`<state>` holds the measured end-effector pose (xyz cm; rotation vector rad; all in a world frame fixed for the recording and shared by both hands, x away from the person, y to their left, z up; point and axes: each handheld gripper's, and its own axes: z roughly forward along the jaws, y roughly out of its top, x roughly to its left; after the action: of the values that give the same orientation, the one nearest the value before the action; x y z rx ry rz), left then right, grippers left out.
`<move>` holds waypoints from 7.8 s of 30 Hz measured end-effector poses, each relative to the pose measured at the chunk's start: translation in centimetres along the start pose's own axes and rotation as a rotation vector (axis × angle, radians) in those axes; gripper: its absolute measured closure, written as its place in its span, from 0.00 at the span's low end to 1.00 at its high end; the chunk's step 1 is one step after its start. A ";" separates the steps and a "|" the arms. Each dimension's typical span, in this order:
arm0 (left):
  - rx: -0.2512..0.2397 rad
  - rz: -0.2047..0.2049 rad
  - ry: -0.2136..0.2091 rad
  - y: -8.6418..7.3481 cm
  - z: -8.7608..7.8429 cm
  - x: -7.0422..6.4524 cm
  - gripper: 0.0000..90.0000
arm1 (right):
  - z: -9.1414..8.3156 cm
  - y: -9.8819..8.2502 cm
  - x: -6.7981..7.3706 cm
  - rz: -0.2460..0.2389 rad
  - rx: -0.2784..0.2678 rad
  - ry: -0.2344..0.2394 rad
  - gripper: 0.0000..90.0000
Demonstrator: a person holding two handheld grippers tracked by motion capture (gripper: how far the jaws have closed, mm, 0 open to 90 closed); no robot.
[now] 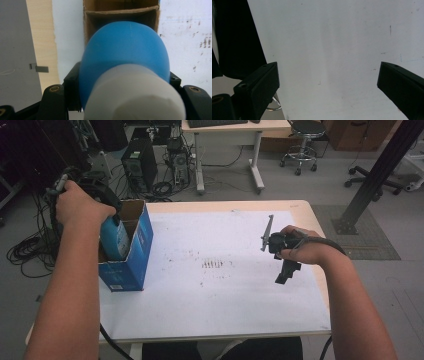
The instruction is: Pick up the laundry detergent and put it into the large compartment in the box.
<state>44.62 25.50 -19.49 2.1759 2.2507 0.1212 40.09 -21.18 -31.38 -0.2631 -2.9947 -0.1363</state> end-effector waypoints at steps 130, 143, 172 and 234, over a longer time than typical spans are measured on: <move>-0.080 -0.008 0.077 -2.1 3.0 -0.4 0.03 | 0.0 -0.9 0.6 0.001 -0.022 -0.007 0.04; -0.144 0.105 0.042 -2.3 -1.2 -1.5 0.00 | 0.0 -1.0 0.7 0.001 -0.013 -0.008 0.04; -0.244 0.771 -0.158 -3.8 -6.2 -11.8 0.00 | -0.2 -1.1 0.6 0.011 -0.007 -0.008 0.04; -0.129 1.293 -0.145 -4.1 -1.8 -18.1 0.00 | -1.5 -1.0 0.8 0.016 0.018 -0.011 0.04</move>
<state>41.11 7.25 -18.85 2.9654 0.4511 0.0900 39.29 -22.14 -29.86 -0.2864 -3.0025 -0.1060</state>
